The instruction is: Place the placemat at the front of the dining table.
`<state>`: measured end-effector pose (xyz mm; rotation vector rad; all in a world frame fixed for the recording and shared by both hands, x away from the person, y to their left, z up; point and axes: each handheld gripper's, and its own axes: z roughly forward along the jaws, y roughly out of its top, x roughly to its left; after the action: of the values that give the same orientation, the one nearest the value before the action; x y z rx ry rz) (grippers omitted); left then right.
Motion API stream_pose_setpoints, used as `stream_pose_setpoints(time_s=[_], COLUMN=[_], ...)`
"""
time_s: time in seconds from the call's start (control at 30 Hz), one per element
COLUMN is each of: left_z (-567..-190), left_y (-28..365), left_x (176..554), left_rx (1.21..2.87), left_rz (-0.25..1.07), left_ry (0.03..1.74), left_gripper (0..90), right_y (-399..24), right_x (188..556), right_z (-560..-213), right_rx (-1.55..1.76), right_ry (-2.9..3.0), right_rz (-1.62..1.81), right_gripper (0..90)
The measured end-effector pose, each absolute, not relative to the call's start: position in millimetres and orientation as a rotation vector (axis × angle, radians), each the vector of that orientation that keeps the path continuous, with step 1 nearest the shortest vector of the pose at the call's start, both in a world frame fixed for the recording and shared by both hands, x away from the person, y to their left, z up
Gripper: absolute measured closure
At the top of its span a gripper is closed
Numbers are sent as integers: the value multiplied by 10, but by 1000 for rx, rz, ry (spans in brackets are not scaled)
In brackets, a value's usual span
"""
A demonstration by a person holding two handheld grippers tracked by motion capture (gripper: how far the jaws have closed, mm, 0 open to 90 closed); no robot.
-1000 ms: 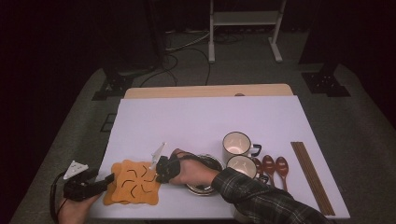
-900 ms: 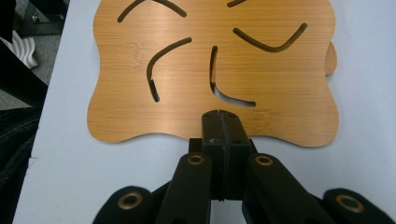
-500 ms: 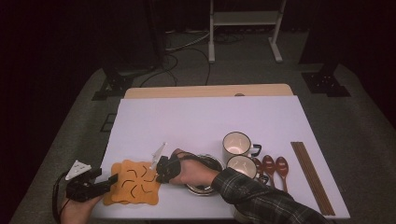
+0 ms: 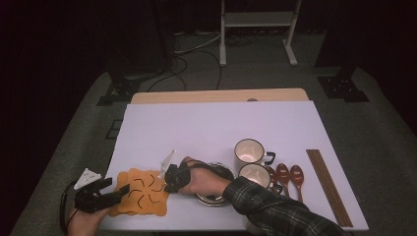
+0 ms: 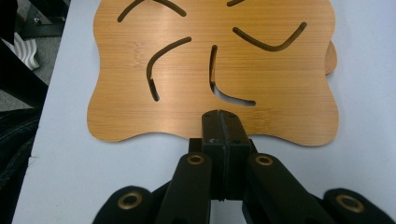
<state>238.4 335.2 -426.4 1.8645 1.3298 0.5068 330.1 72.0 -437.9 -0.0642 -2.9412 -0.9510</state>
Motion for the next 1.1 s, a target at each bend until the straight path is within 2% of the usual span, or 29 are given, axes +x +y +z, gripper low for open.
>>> stream_pose_setpoints(time_s=[1.1], left_z=[-4374], left_y=[3089], left_x=[2434], left_rx=[1955], left_rz=[403], left_ry=[1270], left_gripper=[198], right_y=[722], right_x=[3304], right_z=[-4377], right_rx=[-65], right_ry=[-2941], right_rz=[-947], right_gripper=[893])
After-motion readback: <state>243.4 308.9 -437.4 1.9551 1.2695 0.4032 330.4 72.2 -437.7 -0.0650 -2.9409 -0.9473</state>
